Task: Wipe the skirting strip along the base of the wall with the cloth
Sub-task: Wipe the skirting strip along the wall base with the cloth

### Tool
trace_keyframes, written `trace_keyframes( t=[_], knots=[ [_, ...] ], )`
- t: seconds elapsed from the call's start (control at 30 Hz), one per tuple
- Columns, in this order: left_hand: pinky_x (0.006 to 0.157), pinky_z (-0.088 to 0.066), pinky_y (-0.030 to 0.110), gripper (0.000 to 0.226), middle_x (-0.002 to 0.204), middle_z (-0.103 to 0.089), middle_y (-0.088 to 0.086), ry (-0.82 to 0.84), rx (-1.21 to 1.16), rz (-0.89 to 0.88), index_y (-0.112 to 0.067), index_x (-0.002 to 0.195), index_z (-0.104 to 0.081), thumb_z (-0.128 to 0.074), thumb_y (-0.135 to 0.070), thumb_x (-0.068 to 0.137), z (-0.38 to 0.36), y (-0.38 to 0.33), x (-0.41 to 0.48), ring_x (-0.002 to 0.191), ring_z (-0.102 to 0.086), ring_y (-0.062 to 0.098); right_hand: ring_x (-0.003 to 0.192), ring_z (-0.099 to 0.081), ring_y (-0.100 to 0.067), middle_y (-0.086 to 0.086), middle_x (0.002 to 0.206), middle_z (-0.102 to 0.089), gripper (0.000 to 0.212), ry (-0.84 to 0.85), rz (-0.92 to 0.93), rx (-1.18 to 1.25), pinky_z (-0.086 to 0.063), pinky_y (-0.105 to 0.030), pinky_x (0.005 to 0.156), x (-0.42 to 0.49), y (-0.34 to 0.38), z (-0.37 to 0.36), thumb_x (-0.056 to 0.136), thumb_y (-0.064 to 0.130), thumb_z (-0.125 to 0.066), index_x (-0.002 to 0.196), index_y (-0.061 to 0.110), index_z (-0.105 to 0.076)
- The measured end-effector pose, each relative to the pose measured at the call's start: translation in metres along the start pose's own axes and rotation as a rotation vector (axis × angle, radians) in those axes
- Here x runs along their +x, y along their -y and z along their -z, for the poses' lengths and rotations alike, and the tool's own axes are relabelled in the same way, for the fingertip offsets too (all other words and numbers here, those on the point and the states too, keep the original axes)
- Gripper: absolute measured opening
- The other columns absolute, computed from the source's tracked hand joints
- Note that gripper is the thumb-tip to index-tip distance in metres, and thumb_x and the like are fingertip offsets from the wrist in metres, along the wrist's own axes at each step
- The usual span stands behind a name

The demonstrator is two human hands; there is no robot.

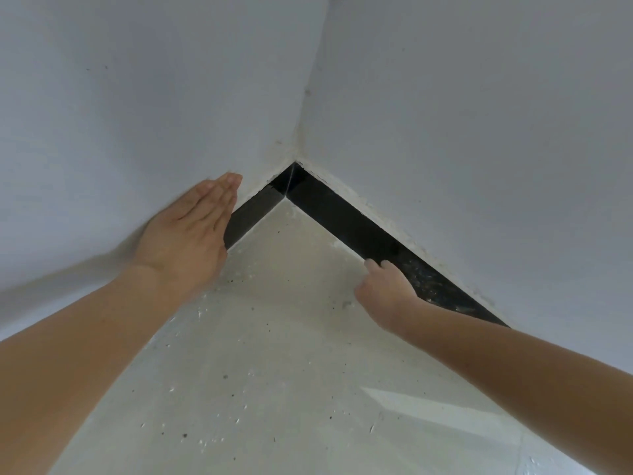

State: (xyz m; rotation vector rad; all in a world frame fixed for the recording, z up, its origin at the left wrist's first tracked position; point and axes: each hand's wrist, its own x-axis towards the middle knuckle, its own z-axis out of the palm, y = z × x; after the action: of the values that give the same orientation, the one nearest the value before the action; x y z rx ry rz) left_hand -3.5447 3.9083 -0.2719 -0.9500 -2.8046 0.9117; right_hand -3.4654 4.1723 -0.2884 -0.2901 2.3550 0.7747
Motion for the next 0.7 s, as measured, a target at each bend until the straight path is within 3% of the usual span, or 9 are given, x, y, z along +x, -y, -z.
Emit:
trace_keyframes(
  t=[0.07, 0.13, 0.33, 0.47, 0.6, 0.7],
  knots=[
    [0.097, 0.036, 0.046, 0.064, 0.145, 0.038, 0.024, 0.003, -0.011, 0.03, 0.01, 0.141, 0.026, 0.002, -0.029, 0.096, 0.003, -0.002, 0.0, 0.13, 0.038, 0.028, 0.111, -0.041, -0.026, -0.002, 0.103, -0.062, 0.018, -0.201, 0.087, -0.107, -0.038, -0.032, 0.087, 0.01, -0.008, 0.01, 0.091, 0.016, -0.053, 0.104, 0.011, -0.064],
    [0.099, 0.035, 0.043, 0.065, 0.145, 0.039, 0.022, 0.002, -0.031, 0.053, 0.009, 0.141, 0.026, 0.0, -0.031, 0.097, 0.003, -0.005, 0.0, 0.131, 0.038, 0.026, 0.109, -0.04, -0.026, 0.0, 0.097, -0.063, 0.018, -0.304, 0.046, -0.134, -0.038, -0.031, 0.088, 0.02, -0.021, 0.012, 0.088, 0.006, -0.051, 0.098, 0.012, -0.065],
    [0.107, 0.026, 0.038, 0.064, 0.148, 0.036, 0.02, -0.03, -0.085, 0.061, 0.007, 0.142, 0.025, -0.003, -0.031, 0.098, 0.002, -0.006, -0.006, 0.141, 0.028, 0.025, 0.117, -0.039, -0.029, -0.005, 0.098, -0.068, 0.023, -0.123, 0.001, -0.031, -0.038, -0.033, 0.091, -0.006, -0.033, -0.039, 0.086, -0.001, -0.051, 0.097, 0.01, -0.068],
    [0.105, 0.03, 0.035, 0.067, 0.155, 0.025, 0.015, -0.001, -0.303, 0.146, -0.001, 0.145, 0.018, -0.013, -0.035, 0.098, 0.023, -0.017, -0.002, 0.145, 0.02, 0.024, 0.114, -0.043, -0.028, -0.008, 0.111, -0.062, 0.027, 0.064, -0.13, 0.149, -0.045, -0.034, 0.085, -0.026, -0.028, -0.058, 0.084, 0.001, -0.053, 0.105, 0.013, -0.065],
    [0.115, 0.018, 0.038, 0.068, 0.156, 0.025, 0.015, -0.05, -0.42, 0.111, -0.002, 0.146, 0.02, -0.015, -0.036, 0.098, 0.045, -0.046, 0.018, 0.145, 0.02, 0.026, 0.111, -0.044, -0.027, -0.005, 0.108, -0.063, 0.025, -0.048, 0.024, 0.144, -0.031, -0.03, 0.073, -0.044, -0.013, -0.049, 0.086, 0.002, -0.051, 0.103, 0.014, -0.065],
    [0.118, 0.01, 0.037, 0.068, 0.156, 0.026, 0.013, -0.109, -0.487, 0.045, -0.005, 0.148, 0.019, -0.016, -0.036, 0.099, 0.07, -0.067, 0.039, 0.145, 0.02, 0.024, 0.111, -0.042, -0.028, -0.004, 0.097, -0.067, 0.022, -0.19, 0.116, 0.11, -0.033, -0.032, 0.074, -0.049, 0.003, -0.045, 0.087, 0.001, -0.05, 0.095, 0.013, -0.067]
  ],
)
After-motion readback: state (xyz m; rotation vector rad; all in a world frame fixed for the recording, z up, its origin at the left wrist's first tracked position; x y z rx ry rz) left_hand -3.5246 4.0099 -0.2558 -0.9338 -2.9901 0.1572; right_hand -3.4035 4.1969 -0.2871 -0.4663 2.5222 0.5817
